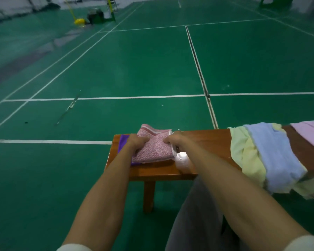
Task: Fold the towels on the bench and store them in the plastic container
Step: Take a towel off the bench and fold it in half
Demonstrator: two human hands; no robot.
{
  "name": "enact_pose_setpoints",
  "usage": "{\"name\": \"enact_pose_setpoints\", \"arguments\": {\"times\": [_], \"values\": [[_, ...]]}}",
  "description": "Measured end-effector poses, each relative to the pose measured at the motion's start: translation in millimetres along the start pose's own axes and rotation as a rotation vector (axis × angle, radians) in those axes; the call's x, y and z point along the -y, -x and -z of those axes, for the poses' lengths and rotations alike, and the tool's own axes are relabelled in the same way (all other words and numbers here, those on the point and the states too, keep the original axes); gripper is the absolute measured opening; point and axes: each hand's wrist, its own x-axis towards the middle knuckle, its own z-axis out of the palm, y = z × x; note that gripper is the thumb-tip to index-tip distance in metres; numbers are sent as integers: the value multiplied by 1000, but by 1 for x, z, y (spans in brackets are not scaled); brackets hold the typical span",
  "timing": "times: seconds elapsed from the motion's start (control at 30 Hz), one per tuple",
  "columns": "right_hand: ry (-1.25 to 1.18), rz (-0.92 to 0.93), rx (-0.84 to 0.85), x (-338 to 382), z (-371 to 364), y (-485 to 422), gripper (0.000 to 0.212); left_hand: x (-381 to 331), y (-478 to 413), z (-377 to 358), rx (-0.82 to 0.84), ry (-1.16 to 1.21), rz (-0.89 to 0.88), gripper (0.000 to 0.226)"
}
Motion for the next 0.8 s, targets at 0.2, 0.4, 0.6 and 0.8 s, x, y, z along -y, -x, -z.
{"name": "enact_pose_setpoints", "arguments": {"times": [0.2,0.4,0.6,0.8], "values": [[69,24,-46,21,-43,-19,48,33,-32,31,-135,-11,-14,58],[78,34,-27,27,-74,-47,43,37,-39,52,-220,13,-34,34],[299,89,-162,24,-94,-53,35,52,-50,50,-252,112,-40,43],[696,363,-326,13,-121,-60,67,78,-58,36,-344,-587,-371,71]]}}
